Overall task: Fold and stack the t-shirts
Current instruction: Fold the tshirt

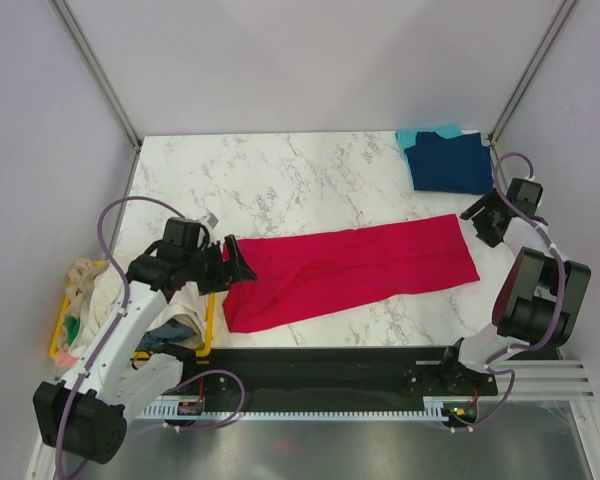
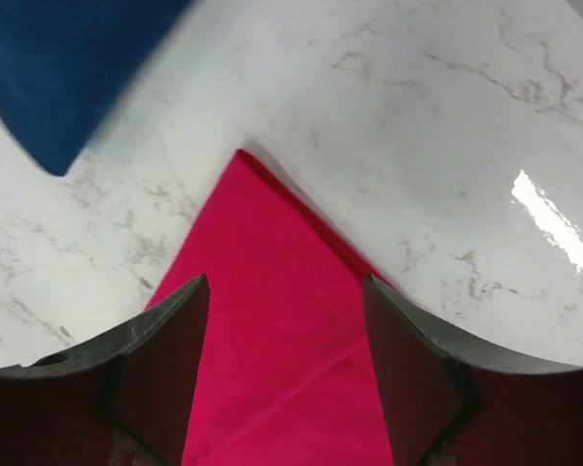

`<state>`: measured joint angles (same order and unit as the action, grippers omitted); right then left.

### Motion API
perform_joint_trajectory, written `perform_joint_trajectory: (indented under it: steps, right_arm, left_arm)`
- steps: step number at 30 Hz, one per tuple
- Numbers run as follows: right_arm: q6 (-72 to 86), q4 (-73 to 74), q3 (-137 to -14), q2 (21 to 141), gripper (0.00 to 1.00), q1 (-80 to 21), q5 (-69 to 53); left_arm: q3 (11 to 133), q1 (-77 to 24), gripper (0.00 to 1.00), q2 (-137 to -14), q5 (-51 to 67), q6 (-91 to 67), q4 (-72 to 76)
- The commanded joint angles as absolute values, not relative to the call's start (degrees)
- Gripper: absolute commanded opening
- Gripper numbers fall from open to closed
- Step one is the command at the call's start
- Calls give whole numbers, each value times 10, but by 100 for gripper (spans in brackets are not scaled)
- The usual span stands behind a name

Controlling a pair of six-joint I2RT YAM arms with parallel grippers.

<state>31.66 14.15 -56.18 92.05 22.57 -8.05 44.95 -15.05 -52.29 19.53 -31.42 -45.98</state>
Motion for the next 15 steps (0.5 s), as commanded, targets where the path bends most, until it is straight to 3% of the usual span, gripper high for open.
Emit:
perform_joint_trajectory:
  steps: [1, 5, 15]
  right_arm:
    - [309, 120, -557, 856, 72, 180, -78]
    - [303, 99, -559, 861, 71, 71, -93]
    - [294, 76, -520, 954, 68, -23, -68]
  left_arm:
    - [474, -161, 84, -561, 144, -336, -414]
    - [466, -185, 82, -642, 106, -368, -349]
    - [482, -209, 78, -872, 86, -387, -220]
